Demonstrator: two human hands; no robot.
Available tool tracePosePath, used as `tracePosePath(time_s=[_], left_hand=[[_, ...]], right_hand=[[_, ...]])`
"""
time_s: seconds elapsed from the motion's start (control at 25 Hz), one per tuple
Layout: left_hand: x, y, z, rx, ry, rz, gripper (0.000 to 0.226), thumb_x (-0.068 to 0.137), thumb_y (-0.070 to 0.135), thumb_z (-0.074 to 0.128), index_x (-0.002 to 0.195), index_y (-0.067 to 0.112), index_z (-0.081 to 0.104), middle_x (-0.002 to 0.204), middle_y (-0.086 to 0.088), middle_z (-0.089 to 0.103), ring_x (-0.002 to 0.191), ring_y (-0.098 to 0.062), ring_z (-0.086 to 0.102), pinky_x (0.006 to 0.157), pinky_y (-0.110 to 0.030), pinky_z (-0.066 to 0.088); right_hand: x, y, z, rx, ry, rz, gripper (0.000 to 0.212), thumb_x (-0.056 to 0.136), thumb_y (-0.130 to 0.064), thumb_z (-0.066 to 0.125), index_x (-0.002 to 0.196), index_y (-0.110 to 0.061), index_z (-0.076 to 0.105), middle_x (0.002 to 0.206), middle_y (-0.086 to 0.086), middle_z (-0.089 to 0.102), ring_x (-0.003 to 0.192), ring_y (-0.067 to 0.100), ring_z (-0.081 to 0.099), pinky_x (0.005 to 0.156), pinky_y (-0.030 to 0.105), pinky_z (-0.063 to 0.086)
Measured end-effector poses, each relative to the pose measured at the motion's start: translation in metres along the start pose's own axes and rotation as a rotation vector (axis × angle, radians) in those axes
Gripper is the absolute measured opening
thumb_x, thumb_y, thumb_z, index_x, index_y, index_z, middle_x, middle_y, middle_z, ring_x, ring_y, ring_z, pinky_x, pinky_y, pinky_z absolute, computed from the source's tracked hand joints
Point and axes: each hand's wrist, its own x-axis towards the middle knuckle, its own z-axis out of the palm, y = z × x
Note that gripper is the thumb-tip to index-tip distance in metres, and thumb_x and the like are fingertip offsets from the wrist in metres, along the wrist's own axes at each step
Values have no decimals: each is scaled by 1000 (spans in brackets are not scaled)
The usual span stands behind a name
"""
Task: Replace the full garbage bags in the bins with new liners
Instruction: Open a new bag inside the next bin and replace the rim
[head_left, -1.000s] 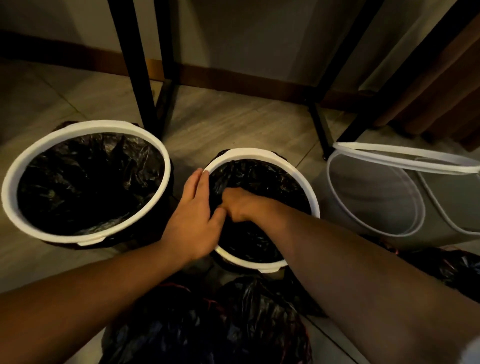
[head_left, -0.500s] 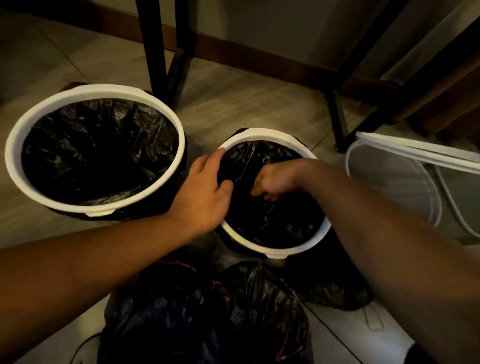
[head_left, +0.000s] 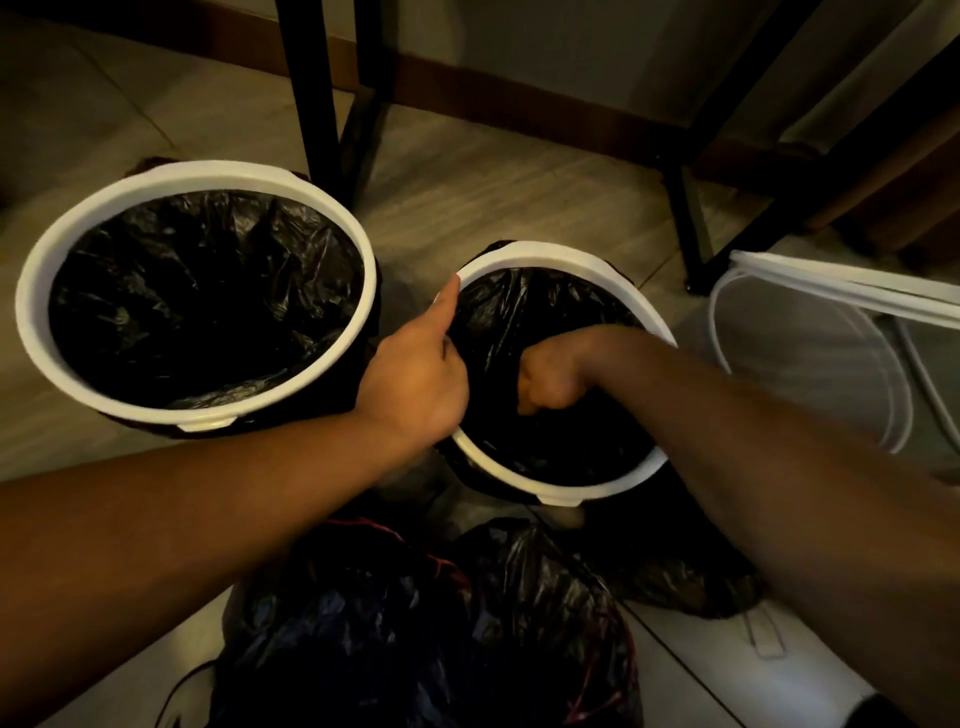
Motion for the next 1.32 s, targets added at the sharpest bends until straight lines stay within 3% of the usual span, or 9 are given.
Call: tracePosePath(time_s=[0.08,0.2,0.36,0.44,0.56,0.64,0.96,1.12,1.32], left_hand=[[7,4,1,-8,13,-7,67,102,14,40,161,43,27,134,-13,66,117,-34,65,102,-41,52],[17,13,5,-27,23,-45,67,103,13,41,162,41,28,140,-10,63,125,-32,61,106,-36,48],[40,12,5,20,39,-57,67,102,11,41,163,34,29,152,-11,54,138,-32,52,112,-36,40],[47,12,7,36,48,-30,65,102,14,43,163,30,30,157,-11,48,142,-31,46,115,-36,36],[46,7,11,66,0,-13,75,97,23,49,164,33,19,158,-12,41,142,-31,43,114,-39,35],[45,2,9,123,-81,-46,86,91,30,52,164,40,7,155,-15,41,140,-34,45,111,-42,39],[39,44,-9,462,-265,-191,107,90,31,63,162,42,-15,149,-24,52,129,-42,58,104,-42,48],[33,48,5,512,-145,-229,108,78,35,56,157,53,-15,133,-23,63,113,-41,66,95,-45,55],[34,25,11,529,-173,-185,111,80,34,56,158,49,-21,136,-26,59,117,-43,65,99,-51,53]], right_hand=[[-21,5,2,48,18,-16,39,92,-56,61,113,-26,75,116,-3,69,98,20,64,82,35,49],[-19,-4,22,-147,-176,-12,51,106,-38,46,146,-8,56,149,14,54,127,33,55,110,45,44],[-9,-15,16,-51,-172,-28,49,104,-33,60,145,-6,57,151,15,51,133,35,51,106,41,44],[-15,-11,8,125,-27,-35,41,105,-32,53,138,-10,64,145,15,59,125,33,58,105,41,47],[-55,8,13,431,450,-61,32,94,-45,56,91,-21,77,94,-5,74,85,14,66,80,34,56],[-83,15,30,524,692,-6,37,90,-50,51,89,-24,76,85,-5,73,81,15,67,74,36,57],[-106,4,63,442,978,43,28,98,-36,49,84,-19,66,87,6,69,81,33,67,68,39,45],[-106,-3,74,379,1136,136,29,90,-34,51,78,-17,71,75,6,69,71,32,66,71,39,48],[-105,-7,76,408,1117,310,27,79,-40,53,78,-19,70,78,5,69,79,31,63,77,41,50]])
